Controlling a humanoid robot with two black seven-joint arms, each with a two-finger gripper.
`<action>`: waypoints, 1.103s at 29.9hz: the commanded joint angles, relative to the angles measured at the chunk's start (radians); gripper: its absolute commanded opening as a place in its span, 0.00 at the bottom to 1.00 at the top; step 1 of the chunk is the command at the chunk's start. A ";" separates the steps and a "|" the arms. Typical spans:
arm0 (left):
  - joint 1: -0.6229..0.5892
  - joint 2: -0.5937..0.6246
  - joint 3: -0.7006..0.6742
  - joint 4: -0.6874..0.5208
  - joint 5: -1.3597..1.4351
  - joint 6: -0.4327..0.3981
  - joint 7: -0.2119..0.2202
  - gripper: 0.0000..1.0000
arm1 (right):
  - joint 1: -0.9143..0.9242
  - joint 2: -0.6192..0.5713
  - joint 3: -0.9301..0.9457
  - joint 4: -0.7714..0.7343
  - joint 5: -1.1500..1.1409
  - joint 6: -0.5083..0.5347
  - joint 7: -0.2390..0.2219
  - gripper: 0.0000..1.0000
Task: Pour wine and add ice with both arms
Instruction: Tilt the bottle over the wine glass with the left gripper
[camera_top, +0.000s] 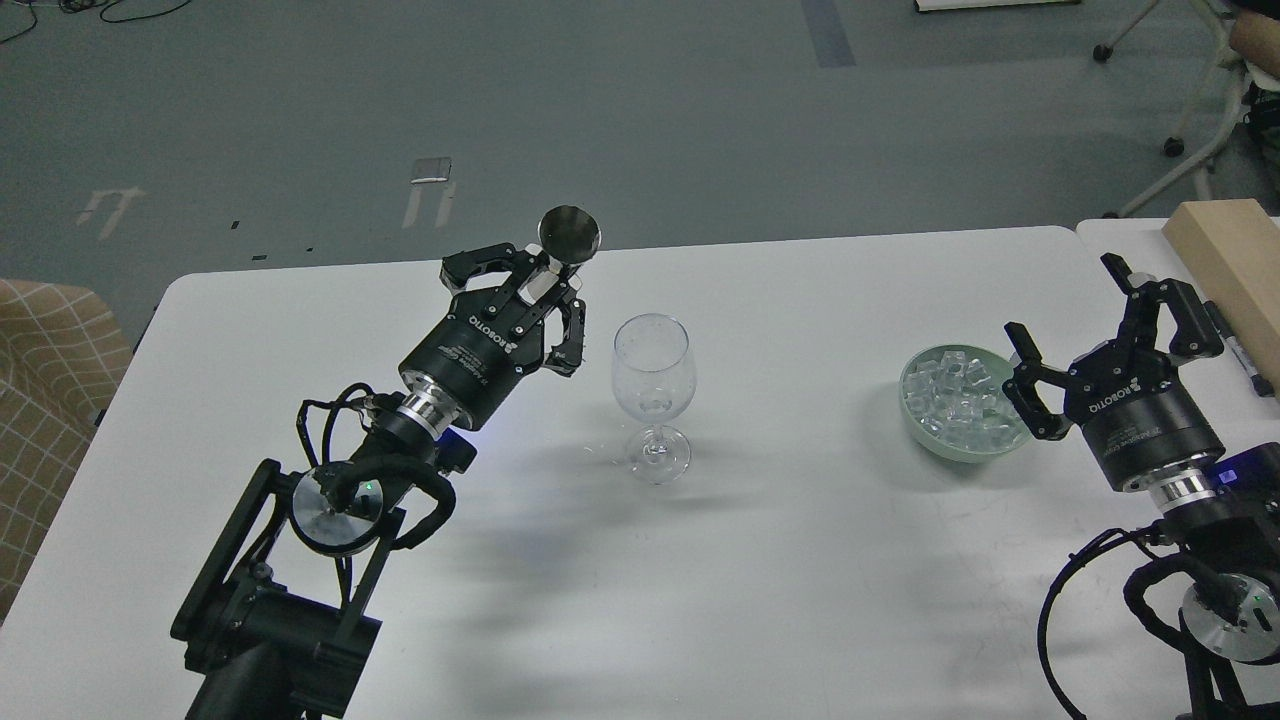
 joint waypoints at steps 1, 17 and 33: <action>0.000 0.000 0.008 0.000 0.011 0.000 -0.002 0.11 | 0.000 0.000 0.000 0.000 0.000 0.000 0.001 1.00; -0.004 0.000 0.008 0.000 0.063 -0.014 0.001 0.11 | -0.008 0.000 0.005 0.003 0.000 0.000 0.002 1.00; -0.018 0.000 0.011 -0.002 0.066 -0.015 0.000 0.11 | 0.002 0.000 0.006 0.009 0.002 0.000 0.002 1.00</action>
